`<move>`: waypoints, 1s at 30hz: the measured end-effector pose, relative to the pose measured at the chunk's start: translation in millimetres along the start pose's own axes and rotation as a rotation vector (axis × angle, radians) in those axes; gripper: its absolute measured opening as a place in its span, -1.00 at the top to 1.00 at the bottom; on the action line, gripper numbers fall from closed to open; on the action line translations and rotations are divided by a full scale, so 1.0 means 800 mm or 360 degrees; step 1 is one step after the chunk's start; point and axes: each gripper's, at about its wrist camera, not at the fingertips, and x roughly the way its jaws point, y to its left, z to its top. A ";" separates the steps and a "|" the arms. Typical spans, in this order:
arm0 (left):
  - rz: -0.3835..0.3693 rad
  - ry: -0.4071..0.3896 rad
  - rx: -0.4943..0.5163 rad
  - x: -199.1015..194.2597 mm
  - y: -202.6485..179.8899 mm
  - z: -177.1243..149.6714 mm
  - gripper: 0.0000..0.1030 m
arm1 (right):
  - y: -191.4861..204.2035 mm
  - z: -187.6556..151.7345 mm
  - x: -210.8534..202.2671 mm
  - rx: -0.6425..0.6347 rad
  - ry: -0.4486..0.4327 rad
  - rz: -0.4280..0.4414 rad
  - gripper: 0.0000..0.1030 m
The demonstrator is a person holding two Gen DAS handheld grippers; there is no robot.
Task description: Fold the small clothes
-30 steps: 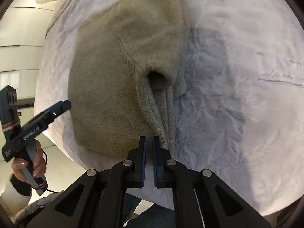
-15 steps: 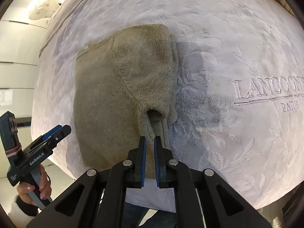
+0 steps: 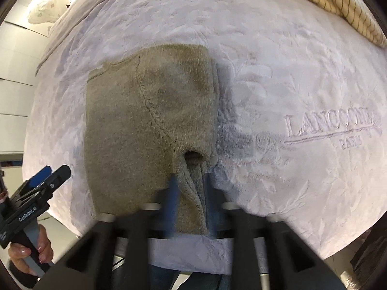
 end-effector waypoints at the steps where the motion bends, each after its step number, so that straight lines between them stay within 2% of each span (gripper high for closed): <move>1: -0.0004 0.0002 -0.0001 0.000 0.000 0.000 -0.95 | 0.002 0.001 -0.002 -0.0003 -0.0016 -0.0010 -0.39; 4: -0.0009 0.0005 -0.0010 -0.002 0.001 0.002 -0.95 | 0.009 0.003 -0.008 -0.0029 -0.0058 -0.0059 -0.44; 6: -0.0001 0.0002 -0.0004 -0.002 0.000 0.002 -0.95 | 0.012 0.005 -0.010 -0.0043 -0.0075 -0.0098 -0.59; 8: 0.0010 -0.0002 0.0004 -0.003 -0.003 0.001 -0.95 | 0.014 0.006 -0.012 -0.0055 -0.0094 -0.0132 -0.61; 10: 0.0017 -0.0005 0.0009 -0.004 -0.005 0.001 -0.95 | 0.017 0.008 -0.014 -0.0070 -0.0108 -0.0174 -0.73; 12: 0.0030 -0.0009 0.0013 -0.005 -0.007 0.001 -0.95 | 0.020 0.008 -0.016 -0.0092 -0.0123 -0.0208 -1.00; 16: 0.0056 -0.0022 0.0010 -0.007 -0.009 0.002 -0.95 | 0.028 0.009 -0.020 -0.0135 -0.0157 -0.0259 -1.00; 30: 0.0131 -0.0018 0.0006 -0.013 -0.009 0.003 -0.95 | 0.032 0.005 -0.020 -0.0118 -0.0139 -0.0256 -1.00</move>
